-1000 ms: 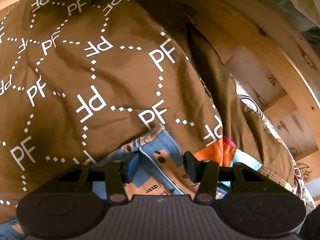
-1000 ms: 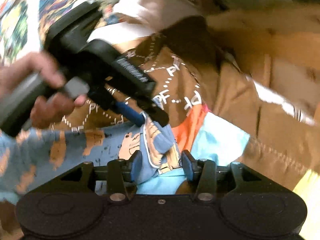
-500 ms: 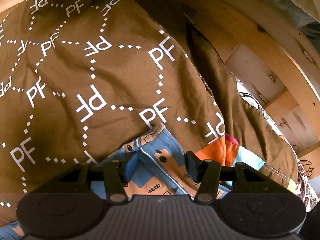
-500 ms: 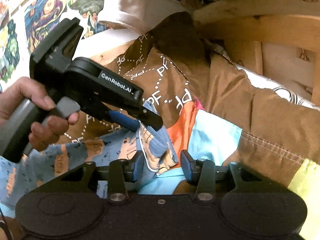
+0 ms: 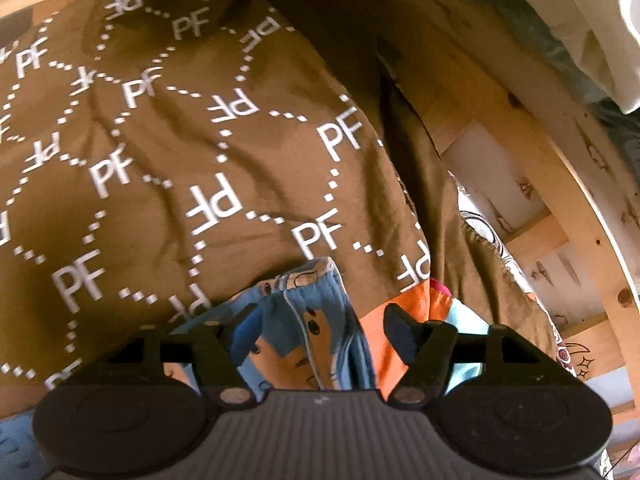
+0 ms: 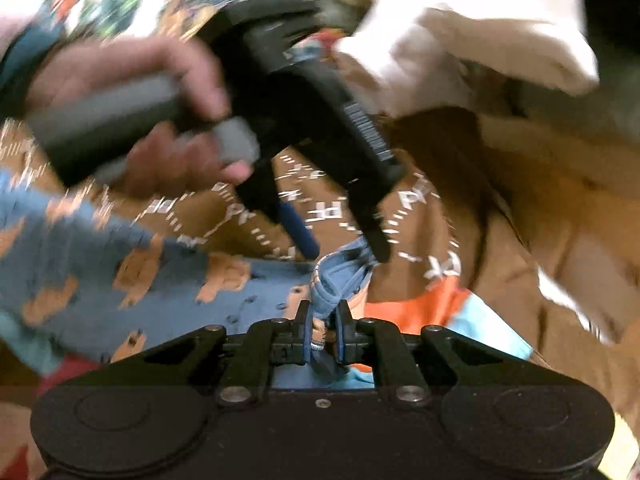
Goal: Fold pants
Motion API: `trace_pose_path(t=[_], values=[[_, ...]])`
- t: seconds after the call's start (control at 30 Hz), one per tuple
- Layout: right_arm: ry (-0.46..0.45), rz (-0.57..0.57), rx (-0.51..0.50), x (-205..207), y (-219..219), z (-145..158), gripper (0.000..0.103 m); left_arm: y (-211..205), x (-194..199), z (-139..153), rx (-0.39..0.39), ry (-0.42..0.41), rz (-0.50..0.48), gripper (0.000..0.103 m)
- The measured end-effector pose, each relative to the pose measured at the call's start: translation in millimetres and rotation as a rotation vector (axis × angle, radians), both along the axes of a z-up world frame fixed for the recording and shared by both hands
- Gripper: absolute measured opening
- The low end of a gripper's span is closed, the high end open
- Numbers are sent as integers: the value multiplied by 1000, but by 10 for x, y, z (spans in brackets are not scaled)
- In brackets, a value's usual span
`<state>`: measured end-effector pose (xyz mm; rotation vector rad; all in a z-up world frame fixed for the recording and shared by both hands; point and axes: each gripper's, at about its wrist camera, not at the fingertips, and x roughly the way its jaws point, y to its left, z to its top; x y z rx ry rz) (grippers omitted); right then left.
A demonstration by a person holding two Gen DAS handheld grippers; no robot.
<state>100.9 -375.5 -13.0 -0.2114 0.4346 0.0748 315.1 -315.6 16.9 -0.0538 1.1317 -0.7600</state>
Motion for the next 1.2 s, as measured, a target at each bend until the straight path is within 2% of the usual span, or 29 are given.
trace_pose_path(t=[0.17, 0.23, 0.27, 0.3, 0.33, 0.4, 0.47, 0.67, 0.87, 1.07, 1.13, 1.2], values=[[-15, 48, -120, -28, 210, -61, 12, 78, -25, 28, 13, -3, 17, 77], [-15, 64, -149, -49, 260, -96, 12, 78, -39, 27, 34, -13, 26, 73], [-16, 72, -164, -55, 287, -107, 12, 83, -44, 18, 45, -9, 36, 60], [-17, 80, -179, -63, 314, -118, 12, 91, -46, 6, 49, 4, 40, 37], [-18, 86, -188, -68, 336, -122, 12, 110, -53, -18, 51, 18, 42, 28], [-22, 93, -195, -80, 371, -118, 12, 173, -67, -38, 49, 30, 67, 16], [-29, 99, -205, -98, 413, -102, 12, 283, -87, -29, 29, 30, 81, 12], [-69, 140, -212, -220, 679, 22, 12, 806, -230, 135, -48, 4, 87, 10], [-69, 270, -182, -335, 1254, 127, 7, 1562, -354, 194, -51, -18, 126, 10], [22, 366, -191, -300, 1742, -83, 6, 2234, -369, -185, -46, 30, 204, 10], [43, 369, -211, -287, 1832, -166, 10, 2380, -347, -333, -77, 51, 222, 14], [66, 374, -218, -272, 1856, -236, 17, 2529, -333, -461, -110, 70, 247, 24]])
